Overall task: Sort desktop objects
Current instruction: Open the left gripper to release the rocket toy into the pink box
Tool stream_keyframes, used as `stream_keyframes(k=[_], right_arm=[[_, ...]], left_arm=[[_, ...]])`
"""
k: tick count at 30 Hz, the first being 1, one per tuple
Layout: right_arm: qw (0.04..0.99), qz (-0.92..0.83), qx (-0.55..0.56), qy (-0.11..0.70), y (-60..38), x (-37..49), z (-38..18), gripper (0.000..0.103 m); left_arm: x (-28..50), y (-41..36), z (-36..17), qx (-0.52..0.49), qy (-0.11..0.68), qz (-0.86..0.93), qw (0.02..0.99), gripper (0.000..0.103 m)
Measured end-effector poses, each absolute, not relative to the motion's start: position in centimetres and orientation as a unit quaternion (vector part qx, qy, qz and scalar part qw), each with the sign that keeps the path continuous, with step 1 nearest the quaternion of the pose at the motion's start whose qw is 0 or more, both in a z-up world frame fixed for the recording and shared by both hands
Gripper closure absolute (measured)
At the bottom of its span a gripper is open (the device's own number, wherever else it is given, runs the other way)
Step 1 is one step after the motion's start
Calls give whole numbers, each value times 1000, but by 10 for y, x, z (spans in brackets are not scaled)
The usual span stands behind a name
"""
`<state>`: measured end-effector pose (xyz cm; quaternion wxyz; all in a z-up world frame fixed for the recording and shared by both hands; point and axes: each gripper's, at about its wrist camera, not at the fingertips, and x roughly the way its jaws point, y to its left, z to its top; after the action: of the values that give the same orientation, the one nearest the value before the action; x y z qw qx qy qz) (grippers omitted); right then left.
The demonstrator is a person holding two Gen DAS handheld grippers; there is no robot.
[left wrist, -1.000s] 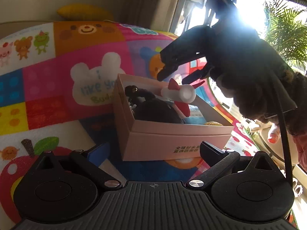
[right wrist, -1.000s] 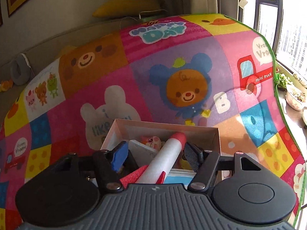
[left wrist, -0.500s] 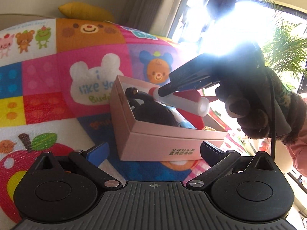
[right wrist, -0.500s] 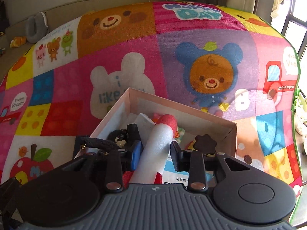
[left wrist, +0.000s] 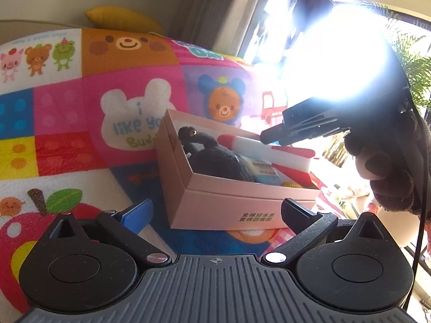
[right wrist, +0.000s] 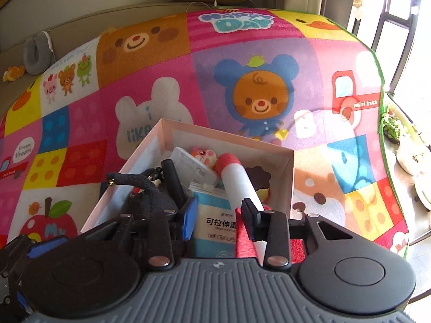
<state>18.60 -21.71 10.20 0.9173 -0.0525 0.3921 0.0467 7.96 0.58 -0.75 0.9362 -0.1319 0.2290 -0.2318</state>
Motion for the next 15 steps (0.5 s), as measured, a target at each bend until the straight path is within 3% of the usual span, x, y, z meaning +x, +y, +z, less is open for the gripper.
stream_keyframes(k=[3,6,12,15], right_arm=[[924,56,-6,378,-233,185,111,69],[928,42,-26,370,-236,192,116,69],[900,25,-63,431,-234,235,85,69],[895,37,-76,438,-224,237,82,75]], left_arm=[[81,6,-8,-136,231,-231,935,0],[81,7,-8,-140,231,-233,934,0],[82,11,-8,-152,225,-230,934,0],[84,13,-9,-159,232,-230,932,0]])
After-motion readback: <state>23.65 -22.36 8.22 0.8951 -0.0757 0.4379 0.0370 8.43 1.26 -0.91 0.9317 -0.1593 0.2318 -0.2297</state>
